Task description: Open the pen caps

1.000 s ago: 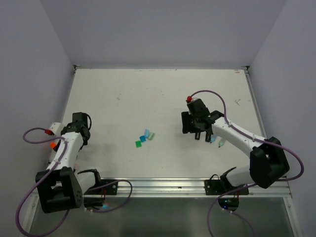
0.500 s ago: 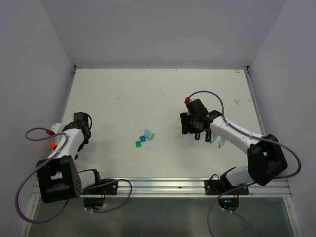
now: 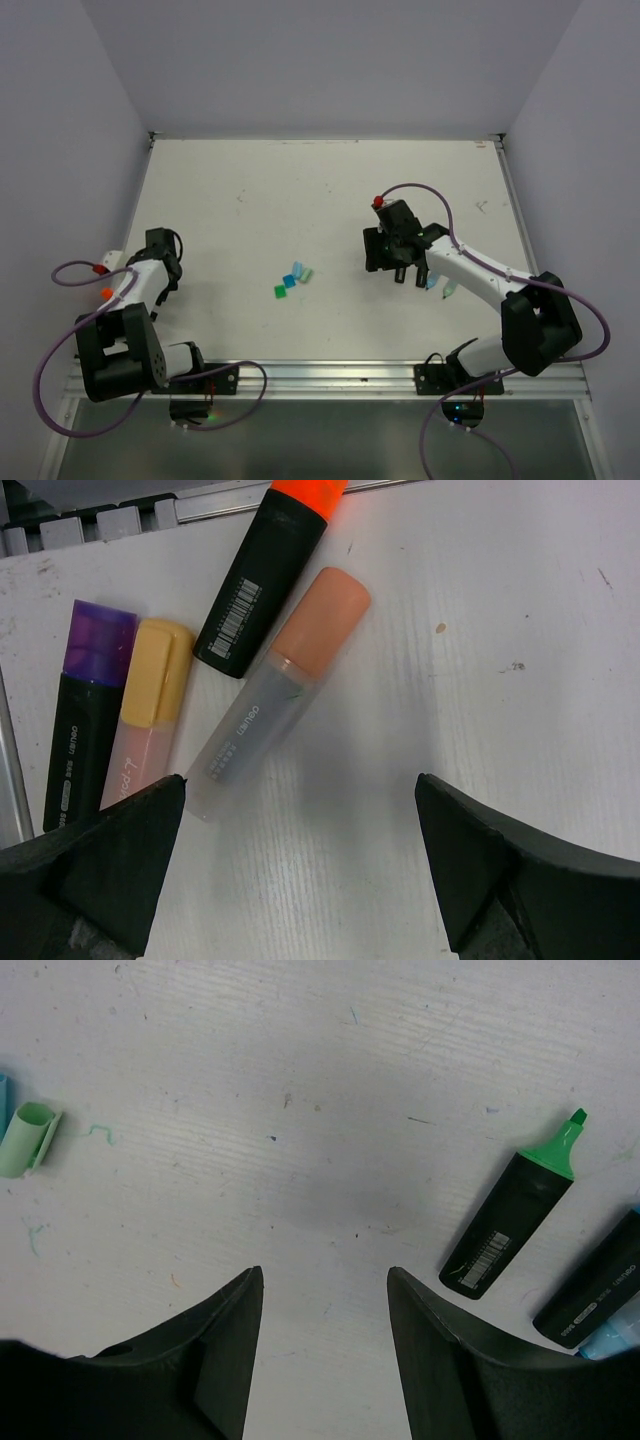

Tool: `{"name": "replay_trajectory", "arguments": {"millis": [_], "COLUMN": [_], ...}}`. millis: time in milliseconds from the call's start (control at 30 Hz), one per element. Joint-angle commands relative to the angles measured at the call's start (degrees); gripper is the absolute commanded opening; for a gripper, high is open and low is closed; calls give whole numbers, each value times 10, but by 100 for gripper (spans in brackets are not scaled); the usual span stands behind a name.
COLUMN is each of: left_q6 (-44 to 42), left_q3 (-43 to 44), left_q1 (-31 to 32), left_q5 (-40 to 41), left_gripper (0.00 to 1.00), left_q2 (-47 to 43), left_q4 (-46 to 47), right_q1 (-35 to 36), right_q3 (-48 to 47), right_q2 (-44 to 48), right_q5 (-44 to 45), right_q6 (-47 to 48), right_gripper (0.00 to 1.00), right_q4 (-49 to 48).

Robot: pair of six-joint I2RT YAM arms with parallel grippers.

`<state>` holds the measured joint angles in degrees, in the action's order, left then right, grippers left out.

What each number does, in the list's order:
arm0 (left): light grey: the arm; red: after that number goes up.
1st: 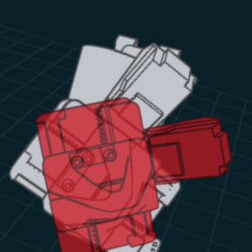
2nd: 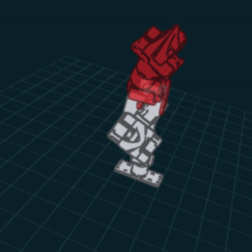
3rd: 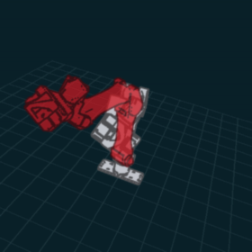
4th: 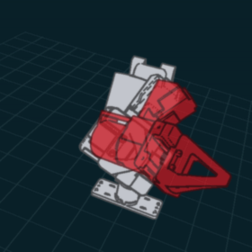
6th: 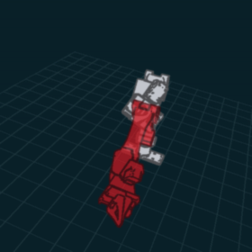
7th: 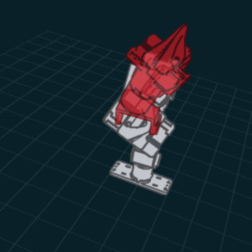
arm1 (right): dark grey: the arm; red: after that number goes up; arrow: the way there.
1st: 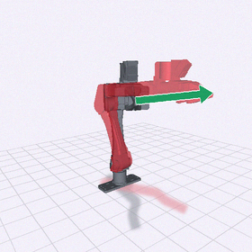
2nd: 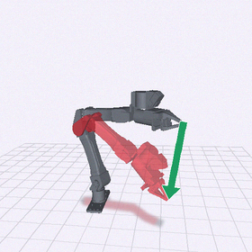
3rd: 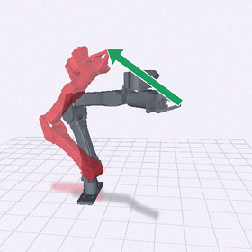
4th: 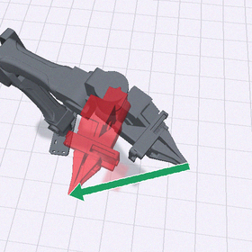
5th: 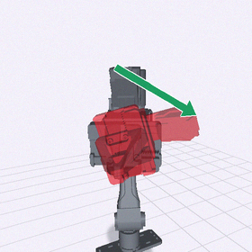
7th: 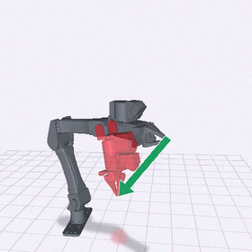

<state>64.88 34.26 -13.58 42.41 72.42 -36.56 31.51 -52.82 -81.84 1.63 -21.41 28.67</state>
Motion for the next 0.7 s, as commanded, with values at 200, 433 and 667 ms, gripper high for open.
{"name": "replay_trajectory", "arguments": {"millis": [200, 433, 667], "left_q6": [23, 25, 3], "left_q3": [-15, -23, -14], "left_q1": [-21, -42, -66], "left_q5": [28, 26, 11], "left_gripper": [100, 99, 100], "left_q2": [3, 12, 45], "left_q4": [17, 29, 46], "right_q1": [3, 3, 4], "right_q3": [-8, -10, -13], "right_q2": [16, 17, 18], "right_q5": [-14, -36, -37], "right_q6": [9, 8, 8], "right_gripper": [57, 56, 56], "right_q4": [-15, -18, -14]}}
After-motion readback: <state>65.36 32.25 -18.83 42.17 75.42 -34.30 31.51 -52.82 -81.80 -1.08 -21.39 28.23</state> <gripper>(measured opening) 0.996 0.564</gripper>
